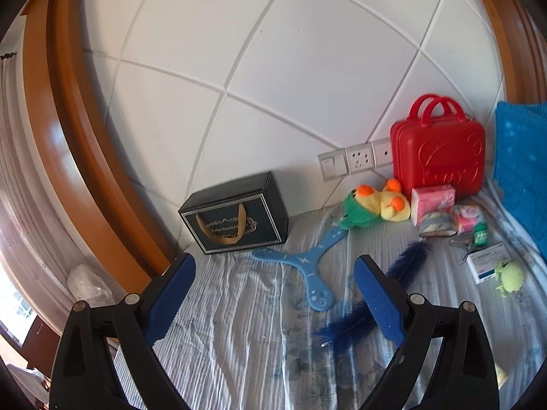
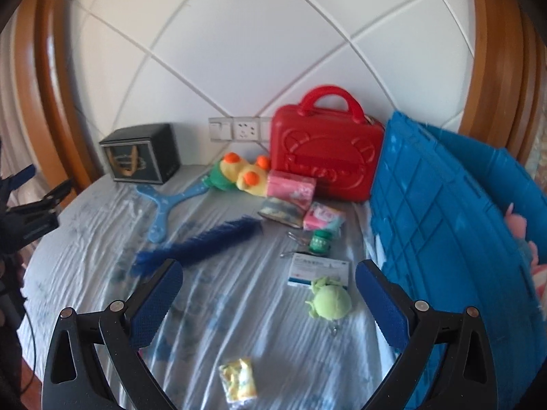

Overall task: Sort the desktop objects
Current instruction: 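Return both tools from the crate toward the items on the bed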

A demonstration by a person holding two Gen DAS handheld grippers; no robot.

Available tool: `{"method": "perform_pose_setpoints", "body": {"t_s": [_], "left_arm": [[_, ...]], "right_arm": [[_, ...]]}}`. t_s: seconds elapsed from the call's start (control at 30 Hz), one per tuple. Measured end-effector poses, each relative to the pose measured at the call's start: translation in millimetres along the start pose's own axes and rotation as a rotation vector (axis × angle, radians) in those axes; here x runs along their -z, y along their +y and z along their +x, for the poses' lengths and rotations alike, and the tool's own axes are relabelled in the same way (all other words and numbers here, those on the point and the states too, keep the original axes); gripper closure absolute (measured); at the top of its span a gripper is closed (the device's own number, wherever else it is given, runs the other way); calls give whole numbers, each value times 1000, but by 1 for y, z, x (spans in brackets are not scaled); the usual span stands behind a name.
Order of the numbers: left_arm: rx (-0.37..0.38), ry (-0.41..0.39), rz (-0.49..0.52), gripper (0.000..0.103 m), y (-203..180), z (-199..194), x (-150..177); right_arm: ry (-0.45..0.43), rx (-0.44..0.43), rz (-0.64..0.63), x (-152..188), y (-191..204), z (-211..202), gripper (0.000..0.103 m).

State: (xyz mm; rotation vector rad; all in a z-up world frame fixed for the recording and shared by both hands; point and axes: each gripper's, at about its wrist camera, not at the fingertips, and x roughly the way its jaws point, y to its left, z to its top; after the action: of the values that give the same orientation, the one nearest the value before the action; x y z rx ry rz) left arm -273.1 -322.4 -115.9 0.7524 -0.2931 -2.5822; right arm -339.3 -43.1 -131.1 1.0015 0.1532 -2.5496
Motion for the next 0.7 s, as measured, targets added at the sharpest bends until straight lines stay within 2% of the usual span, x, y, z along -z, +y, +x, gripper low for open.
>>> {"method": "perform_pose_setpoints", "body": {"t_s": [0.07,0.23,0.4,0.47,0.6,0.7], "left_arm": [[-5,18,19,8,-4,14,5],[23,75,46,8,-19,48,10],[48,67,86,8,-33,76,16],[54,75,111,8,-37,91,24],[111,137,118,8,-42,124,44],[173,193,154,8,-55,150,61]], "right_arm": [[15,-11,18,-4,-6,19,0],[55,8,-66,-23,-8,83,0],[116,20,-170,-42,-4,165,0],[115,32,-205,-46,-2,195,0],[200,82,-315,-43,5,272,1],[259,77,-350,-39,3,315,4]]}}
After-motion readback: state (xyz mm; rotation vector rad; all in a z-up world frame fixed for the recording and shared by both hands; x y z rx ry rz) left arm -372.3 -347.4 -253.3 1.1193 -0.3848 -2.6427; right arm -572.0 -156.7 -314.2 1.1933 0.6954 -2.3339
